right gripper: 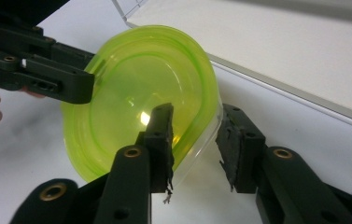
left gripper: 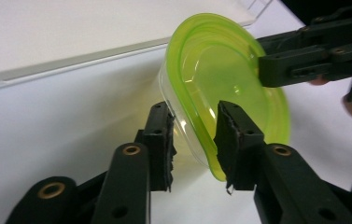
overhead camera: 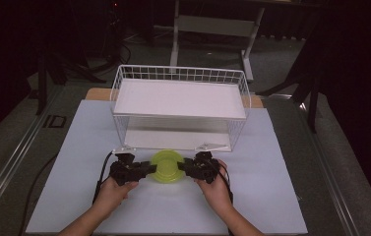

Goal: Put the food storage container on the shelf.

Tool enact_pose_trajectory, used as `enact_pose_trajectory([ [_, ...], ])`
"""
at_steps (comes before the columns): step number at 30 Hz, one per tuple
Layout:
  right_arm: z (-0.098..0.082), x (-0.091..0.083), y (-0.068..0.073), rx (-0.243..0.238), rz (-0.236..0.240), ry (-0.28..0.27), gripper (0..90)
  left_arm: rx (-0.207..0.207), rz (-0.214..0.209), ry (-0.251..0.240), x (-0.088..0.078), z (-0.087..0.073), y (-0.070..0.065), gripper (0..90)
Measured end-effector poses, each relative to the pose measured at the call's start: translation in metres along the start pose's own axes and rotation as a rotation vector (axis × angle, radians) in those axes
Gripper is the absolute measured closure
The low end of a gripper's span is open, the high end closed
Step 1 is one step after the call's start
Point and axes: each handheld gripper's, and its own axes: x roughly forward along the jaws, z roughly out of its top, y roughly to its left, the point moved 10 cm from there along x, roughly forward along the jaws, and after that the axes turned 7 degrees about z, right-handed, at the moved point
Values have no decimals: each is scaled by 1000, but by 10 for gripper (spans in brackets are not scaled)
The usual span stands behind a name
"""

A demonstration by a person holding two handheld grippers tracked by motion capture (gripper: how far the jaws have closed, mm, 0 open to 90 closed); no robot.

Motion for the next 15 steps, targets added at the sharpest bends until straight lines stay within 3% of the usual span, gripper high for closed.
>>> enact_pose_trajectory([
  [5, 0, -3, 1, 22, 6, -12, 732, 34, 6, 3, -4, -5, -8, 703],
  [15, 0, -6, 10, 13, -2, -19, 761, 7, 35, 18, -7, -12, -8, 748],
])
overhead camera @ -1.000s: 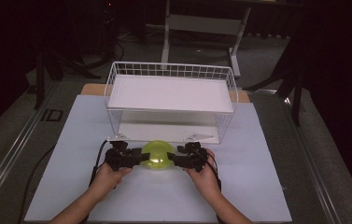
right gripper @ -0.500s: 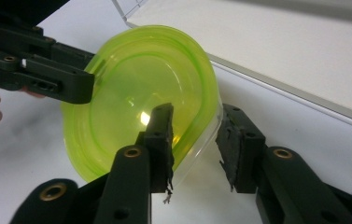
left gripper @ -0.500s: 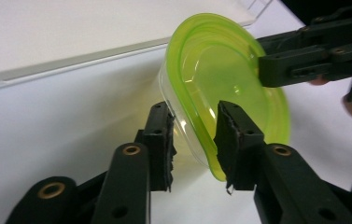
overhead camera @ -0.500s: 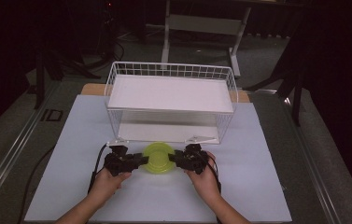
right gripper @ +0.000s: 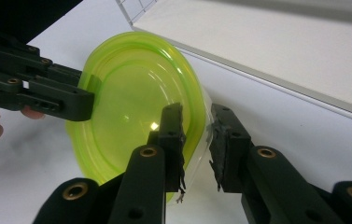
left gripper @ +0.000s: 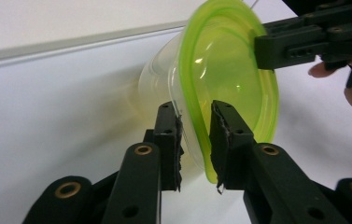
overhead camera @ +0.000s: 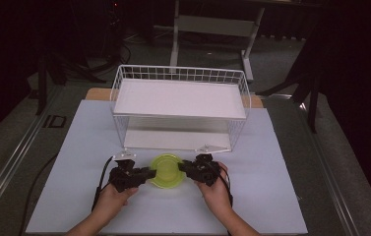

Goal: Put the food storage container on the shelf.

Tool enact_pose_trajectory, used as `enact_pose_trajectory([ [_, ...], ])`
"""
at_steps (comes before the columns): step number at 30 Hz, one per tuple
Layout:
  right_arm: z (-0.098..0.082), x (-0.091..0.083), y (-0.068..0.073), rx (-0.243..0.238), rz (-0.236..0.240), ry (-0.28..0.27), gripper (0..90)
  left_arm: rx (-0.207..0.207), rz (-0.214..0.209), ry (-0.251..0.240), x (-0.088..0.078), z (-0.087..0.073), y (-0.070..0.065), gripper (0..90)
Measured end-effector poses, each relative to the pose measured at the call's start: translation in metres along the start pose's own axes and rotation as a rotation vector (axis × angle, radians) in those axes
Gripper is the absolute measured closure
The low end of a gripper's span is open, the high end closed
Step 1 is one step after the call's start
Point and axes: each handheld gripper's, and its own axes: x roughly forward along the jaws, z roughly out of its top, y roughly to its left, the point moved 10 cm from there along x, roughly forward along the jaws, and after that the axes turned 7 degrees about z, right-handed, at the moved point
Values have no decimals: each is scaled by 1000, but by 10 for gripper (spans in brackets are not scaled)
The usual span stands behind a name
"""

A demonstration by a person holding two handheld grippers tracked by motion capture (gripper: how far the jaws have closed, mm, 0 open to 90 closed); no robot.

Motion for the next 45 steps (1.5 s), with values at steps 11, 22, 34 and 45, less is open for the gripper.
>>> enact_pose_trajectory([
  [11, 3, -9, 5, -65, -27, -4, 792, -4, 18, -31, -1, 5, -3, 812],
  [22, 30, -36, -3, -34, -32, -98, 791, 50, -14, -148, -8, 47, -19, 818],
  [34, 38, -41, -35, 35, -91, -112, 788, 87, 14, -179, 21, 68, -21, 819],
  [45, 32, -23, -58, 58, -136, -97, 788, 81, 35, -169, 50, 67, -4, 816],
])
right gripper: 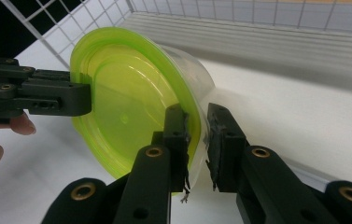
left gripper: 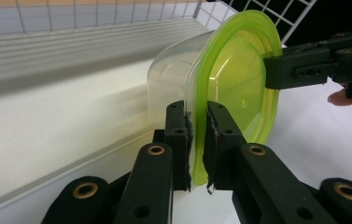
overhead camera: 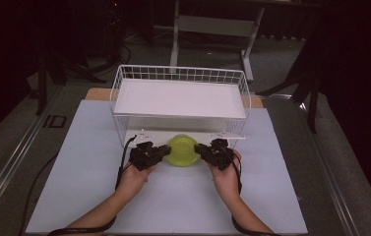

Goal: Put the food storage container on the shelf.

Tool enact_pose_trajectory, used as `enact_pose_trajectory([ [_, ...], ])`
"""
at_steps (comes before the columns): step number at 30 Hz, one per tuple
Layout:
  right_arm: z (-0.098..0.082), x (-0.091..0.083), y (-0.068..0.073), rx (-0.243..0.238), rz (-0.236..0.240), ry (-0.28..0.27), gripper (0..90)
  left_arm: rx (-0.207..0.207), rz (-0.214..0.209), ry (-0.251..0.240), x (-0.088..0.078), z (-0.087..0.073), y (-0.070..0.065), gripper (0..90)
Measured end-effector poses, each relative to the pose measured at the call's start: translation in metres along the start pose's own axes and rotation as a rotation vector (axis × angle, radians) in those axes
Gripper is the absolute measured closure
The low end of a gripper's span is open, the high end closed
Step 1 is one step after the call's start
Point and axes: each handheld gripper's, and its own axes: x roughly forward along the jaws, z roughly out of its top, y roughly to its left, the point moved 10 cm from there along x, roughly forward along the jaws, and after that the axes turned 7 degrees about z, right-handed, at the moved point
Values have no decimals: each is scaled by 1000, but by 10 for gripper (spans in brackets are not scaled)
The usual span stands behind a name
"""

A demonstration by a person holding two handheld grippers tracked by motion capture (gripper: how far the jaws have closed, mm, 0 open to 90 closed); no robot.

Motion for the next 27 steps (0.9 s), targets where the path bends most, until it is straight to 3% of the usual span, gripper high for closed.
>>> enact_pose_trajectory([
  [10, 2, 12, -9, 14, -10, -9, 787, 4, 13, -10, 11, 2, 11, 813],
  [13, 3, 15, -10, 5, -20, -10, 786, -14, 4, -15, 13, 2, 13, 813],
  [15, 6, 15, -11, -3, -17, -15, 786, -15, 0, -21, 13, 3, 13, 812],
  [16, 7, 15, -11, -11, -21, -20, 786, 5, 13, -35, 13, 5, 13, 810],
  [24, 14, 20, -13, -45, -39, -61, 758, -8, 11, -60, 17, 10, 19, 787],
  [27, 16, 22, -15, -61, -48, -70, 736, 29, 46, -79, 20, 14, 23, 762],
])
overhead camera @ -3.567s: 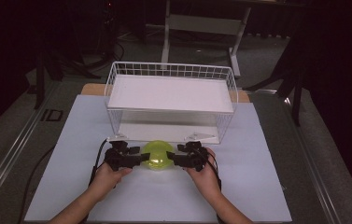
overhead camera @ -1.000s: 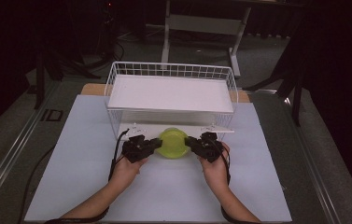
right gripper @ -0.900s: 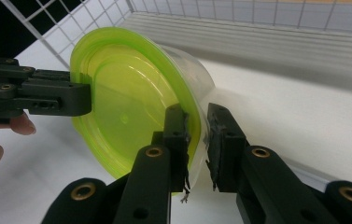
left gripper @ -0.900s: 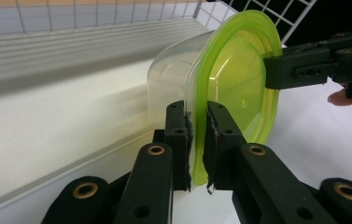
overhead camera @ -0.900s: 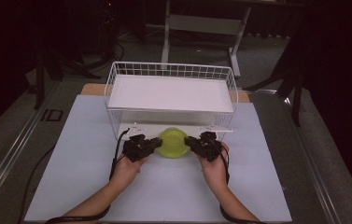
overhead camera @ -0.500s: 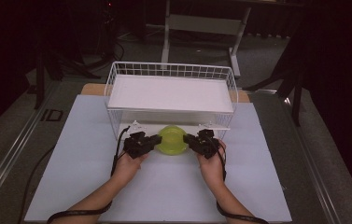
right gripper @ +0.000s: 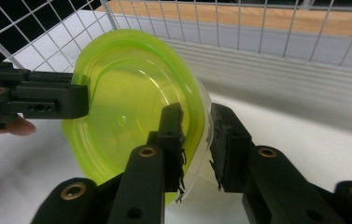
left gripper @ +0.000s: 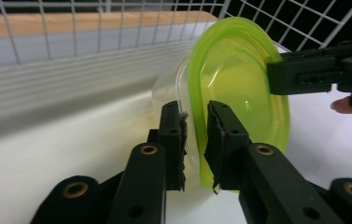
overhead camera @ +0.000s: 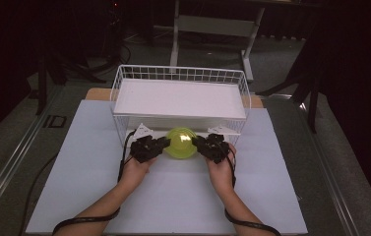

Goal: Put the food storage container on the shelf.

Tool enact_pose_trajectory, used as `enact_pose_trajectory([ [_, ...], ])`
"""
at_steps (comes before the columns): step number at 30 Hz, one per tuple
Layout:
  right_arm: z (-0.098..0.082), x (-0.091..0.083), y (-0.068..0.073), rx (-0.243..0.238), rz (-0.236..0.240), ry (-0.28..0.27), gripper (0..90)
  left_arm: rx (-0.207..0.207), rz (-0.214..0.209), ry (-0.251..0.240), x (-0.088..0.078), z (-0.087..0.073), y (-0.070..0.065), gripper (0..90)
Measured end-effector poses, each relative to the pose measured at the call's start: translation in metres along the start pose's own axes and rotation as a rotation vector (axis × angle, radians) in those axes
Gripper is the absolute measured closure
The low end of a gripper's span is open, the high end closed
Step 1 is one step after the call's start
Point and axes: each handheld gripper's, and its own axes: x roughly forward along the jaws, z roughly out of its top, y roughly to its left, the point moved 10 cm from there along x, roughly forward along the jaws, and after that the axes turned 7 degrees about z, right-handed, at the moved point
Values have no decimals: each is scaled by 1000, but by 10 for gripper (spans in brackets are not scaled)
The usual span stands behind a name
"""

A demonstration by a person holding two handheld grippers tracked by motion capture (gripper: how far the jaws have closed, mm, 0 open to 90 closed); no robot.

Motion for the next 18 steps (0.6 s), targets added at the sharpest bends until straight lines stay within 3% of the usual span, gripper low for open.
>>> enact_pose_trajectory([
  [4, 0, 4, -2, -12, -11, -4, 696, 5, 26, -13, 4, 2, 5, 718],
  [5, 0, 7, -3, -14, -21, -14, 670, -10, 27, -25, 5, 4, 7, 693],
  [8, -1, 11, -5, -18, -41, -10, 647, 13, 27, -48, 6, 6, 8, 667],
  [10, -1, 12, -7, -9, -42, -12, 632, 4, 28, -50, 8, 7, 10, 641],
  [14, 0, 14, -8, 13, -45, -28, 616, 20, 64, -45, 13, 11, 16, 573],
  [16, 0, 15, -7, 12, -51, -31, 595, 30, 107, -36, 16, 13, 20, 517],
  [18, 1, 17, -6, 19, -49, -35, 563, 29, 108, -39, 18, 14, 21, 498],
])
